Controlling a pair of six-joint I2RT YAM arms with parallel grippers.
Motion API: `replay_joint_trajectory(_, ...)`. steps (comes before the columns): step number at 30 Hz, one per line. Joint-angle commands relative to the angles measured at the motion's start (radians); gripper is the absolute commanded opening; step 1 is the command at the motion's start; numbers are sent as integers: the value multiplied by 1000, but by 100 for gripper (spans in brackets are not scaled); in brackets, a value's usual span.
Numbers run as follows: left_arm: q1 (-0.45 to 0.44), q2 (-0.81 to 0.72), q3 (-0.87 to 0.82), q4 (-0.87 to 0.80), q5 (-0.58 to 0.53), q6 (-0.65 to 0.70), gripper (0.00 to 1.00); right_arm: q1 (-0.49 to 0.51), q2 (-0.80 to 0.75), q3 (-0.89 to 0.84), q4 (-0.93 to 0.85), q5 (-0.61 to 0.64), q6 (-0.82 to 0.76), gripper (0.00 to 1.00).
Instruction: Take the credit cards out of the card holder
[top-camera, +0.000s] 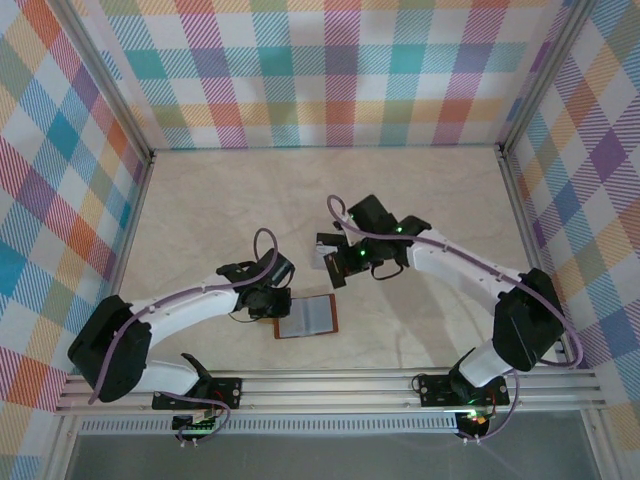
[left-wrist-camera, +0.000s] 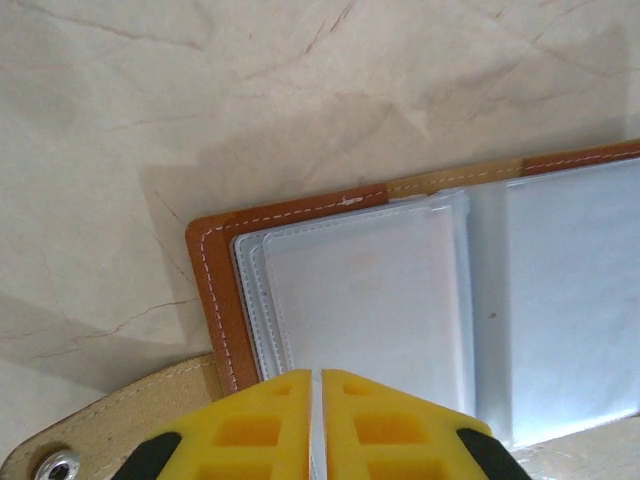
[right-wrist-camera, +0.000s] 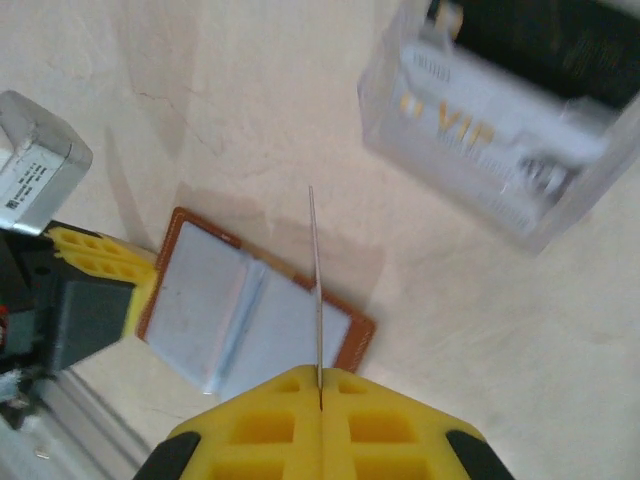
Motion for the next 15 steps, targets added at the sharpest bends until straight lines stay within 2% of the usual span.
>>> replay_joint_trajectory(1,8,-54,-4,-29,-29,-7,12,-13,47,83,-131,30,-397,0)
replay_joint_trajectory(5,21,-90,-23,-30,-25,-12,13,-31,146,226,-240,109,-695,0)
replay_joint_trajectory(7,29,-100,-28,-35,-25,-13,13,-43,205,299,-286,145,-791,0)
replay_joint_trajectory(11,39,-114,-34,-47,-24,-12,13,-58,313,434,-346,138,-960,0)
replay_joint_trajectory(15,45,-128,-40,-57,-22,-11,13,-61,421,577,-421,138,-1056,0)
